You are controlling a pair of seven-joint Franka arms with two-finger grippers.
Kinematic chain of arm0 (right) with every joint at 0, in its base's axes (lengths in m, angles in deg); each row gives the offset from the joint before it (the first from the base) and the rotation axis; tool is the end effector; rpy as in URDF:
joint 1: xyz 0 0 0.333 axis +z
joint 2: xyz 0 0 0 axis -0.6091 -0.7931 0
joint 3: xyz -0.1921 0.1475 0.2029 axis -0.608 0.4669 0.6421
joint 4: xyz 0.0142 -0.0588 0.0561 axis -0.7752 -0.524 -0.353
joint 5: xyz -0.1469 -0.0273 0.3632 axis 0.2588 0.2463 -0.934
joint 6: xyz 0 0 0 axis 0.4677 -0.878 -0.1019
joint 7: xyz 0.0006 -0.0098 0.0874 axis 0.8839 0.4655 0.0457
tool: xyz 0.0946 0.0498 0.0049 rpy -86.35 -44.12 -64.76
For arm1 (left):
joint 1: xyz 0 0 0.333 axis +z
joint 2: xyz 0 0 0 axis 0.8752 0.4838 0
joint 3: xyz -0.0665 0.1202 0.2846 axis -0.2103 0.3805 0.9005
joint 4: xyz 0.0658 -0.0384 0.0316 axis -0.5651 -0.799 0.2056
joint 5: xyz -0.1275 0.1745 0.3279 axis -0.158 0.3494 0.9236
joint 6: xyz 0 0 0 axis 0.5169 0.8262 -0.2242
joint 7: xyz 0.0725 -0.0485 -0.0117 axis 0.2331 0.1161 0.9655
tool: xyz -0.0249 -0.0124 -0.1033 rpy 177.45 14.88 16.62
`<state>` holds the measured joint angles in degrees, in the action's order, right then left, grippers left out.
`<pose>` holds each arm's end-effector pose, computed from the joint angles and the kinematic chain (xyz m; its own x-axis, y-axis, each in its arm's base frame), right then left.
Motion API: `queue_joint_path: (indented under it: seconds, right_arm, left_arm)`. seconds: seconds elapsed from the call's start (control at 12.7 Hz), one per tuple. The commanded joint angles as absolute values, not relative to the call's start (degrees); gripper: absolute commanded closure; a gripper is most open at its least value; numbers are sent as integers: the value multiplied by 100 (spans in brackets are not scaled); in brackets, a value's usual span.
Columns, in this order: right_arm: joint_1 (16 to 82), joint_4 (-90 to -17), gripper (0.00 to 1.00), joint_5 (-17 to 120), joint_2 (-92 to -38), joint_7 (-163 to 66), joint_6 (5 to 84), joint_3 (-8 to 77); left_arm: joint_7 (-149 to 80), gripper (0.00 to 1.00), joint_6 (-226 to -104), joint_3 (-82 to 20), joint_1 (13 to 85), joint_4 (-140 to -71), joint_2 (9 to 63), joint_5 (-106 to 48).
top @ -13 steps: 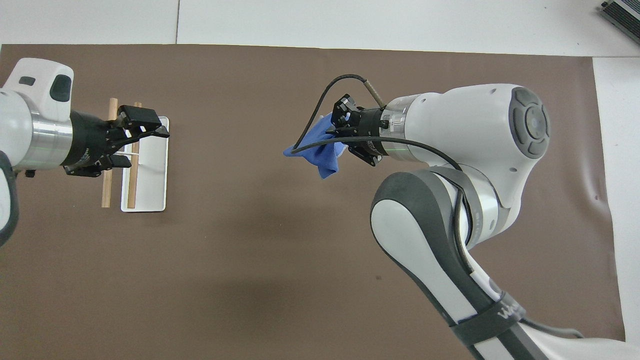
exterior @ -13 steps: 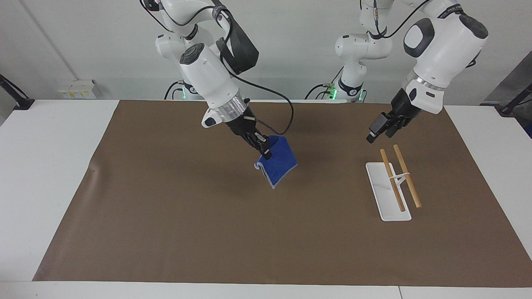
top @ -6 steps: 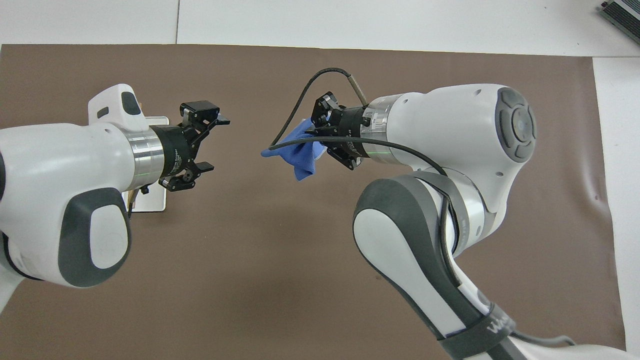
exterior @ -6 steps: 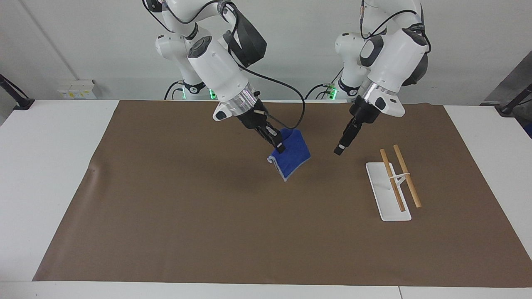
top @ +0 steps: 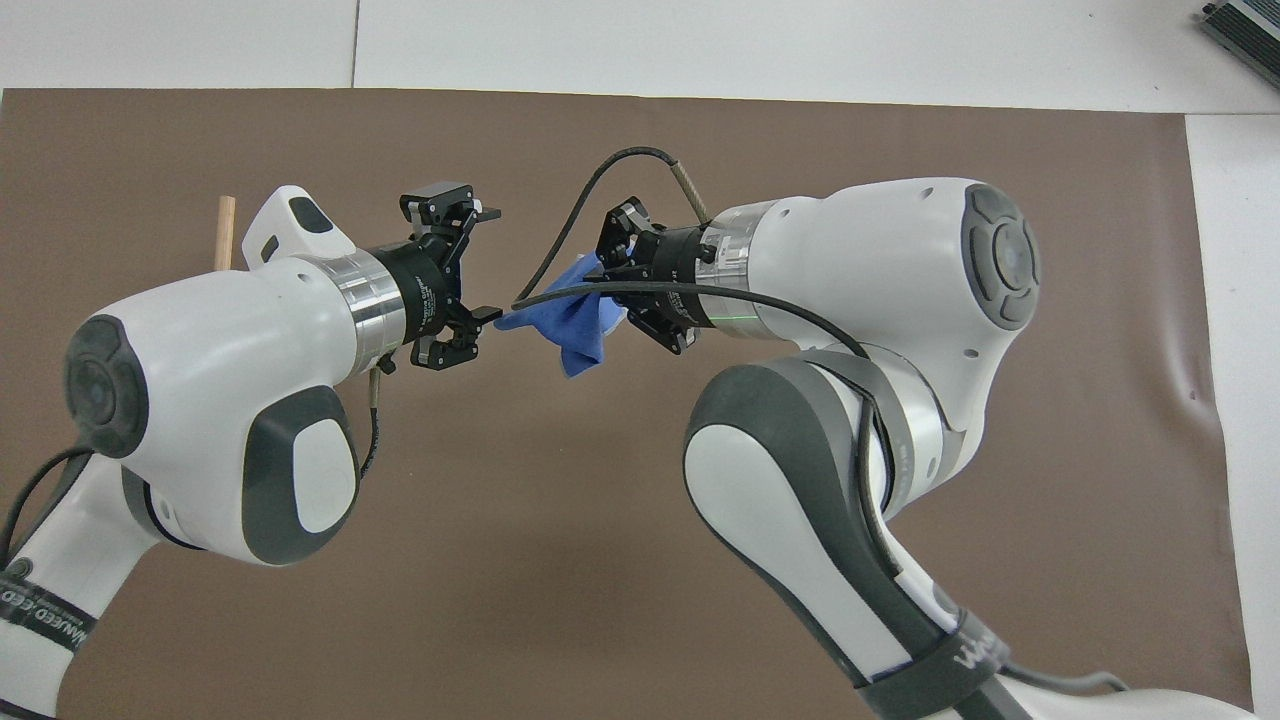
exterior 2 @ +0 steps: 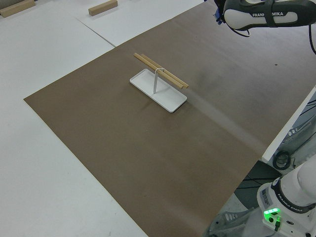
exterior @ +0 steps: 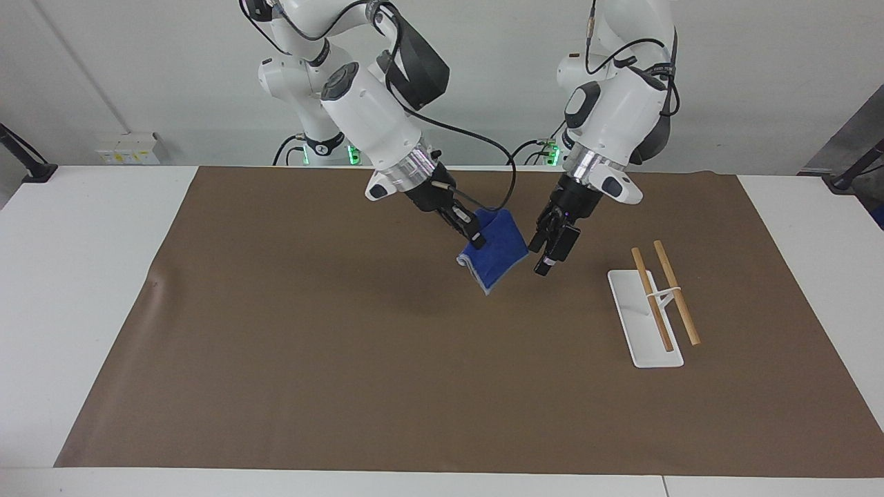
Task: Right arm passes towel to left arm to hang
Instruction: 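Grasp the towel edge with the left gripper beside the right gripper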
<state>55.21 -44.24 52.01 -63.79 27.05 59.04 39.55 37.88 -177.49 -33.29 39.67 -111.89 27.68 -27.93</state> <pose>0.5817 0.3306 0.5234 0.6254 -0.6898 -0.3647 -0.7609 -0.4358 -0.4807 0.5447 -0.2588 0.4992 0.2667 0.8971 -0.3524 0.8665 -0.0631 0.4951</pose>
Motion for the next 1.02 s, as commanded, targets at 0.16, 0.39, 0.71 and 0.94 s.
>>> queue_joint_path:
  seconds: [0.16,0.39,0.71,0.94]
  right_arm:
    - [5527,-4356,100,5025,-6437,2789,5706,4025]
    - [5449,-4277,100,5016,-6446,2797,5706,4025]
    - [5448,-4285,100,5016,-6455,2797,5706,4025]
    - [5448,-4285,100,5016,-6455,2780,5706,4016]
  left_arm:
    - [4732,0,-17928,-3236,3778,-11246,2788,-2936]
    - [4760,0,-17893,-3236,3804,-11246,2788,-2936]
    - [4427,0,-16989,-3209,3909,-11255,2683,-2927]
    - [4426,0,-16558,-3209,3901,-11264,2648,-2927]
